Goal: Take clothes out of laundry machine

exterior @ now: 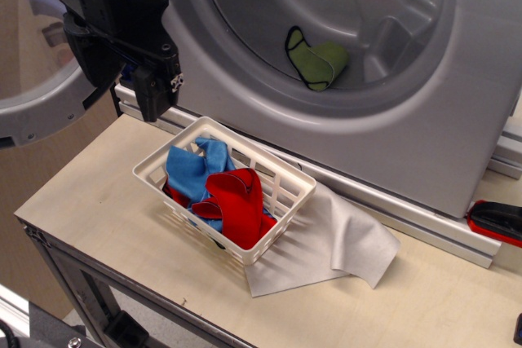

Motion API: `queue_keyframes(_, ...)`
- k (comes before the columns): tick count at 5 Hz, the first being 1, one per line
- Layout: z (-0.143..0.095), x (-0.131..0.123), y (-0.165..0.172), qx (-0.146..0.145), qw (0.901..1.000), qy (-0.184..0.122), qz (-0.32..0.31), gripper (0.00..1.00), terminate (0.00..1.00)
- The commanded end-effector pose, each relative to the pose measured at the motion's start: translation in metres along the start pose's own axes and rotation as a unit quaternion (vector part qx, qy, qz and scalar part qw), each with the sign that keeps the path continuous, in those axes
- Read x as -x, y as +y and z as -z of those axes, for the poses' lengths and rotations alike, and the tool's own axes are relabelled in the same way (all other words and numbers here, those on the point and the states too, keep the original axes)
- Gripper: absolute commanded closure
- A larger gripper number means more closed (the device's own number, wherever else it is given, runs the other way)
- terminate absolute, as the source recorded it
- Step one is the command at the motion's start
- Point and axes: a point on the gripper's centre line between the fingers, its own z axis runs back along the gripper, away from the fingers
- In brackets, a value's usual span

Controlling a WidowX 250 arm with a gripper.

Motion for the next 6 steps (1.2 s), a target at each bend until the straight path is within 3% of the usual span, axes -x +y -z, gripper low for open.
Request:
queue_keyframes(1,0.0,0.0,0.0,0.0,1.0,0.0,0.0,0.0,0.0)
queue_keyframes(2,0.008,-0.03,0.002,0.003,0.9993,-0.035,-0.006,0.0,0.0)
queue_keyframes(3,0.006,-0.063,-0.006,-0.022,0.9984,-0.048,-0.022,0.0,0.0)
queue_keyframes(4,0.013,-0.097,-0.01,-0.035,0.995,-0.083,-0.042,0.0,0.0)
queue_keyframes(6,0.026,-0.144,-0.018,-0.057,0.9792,-0.189,-0.047,0.0,0.0)
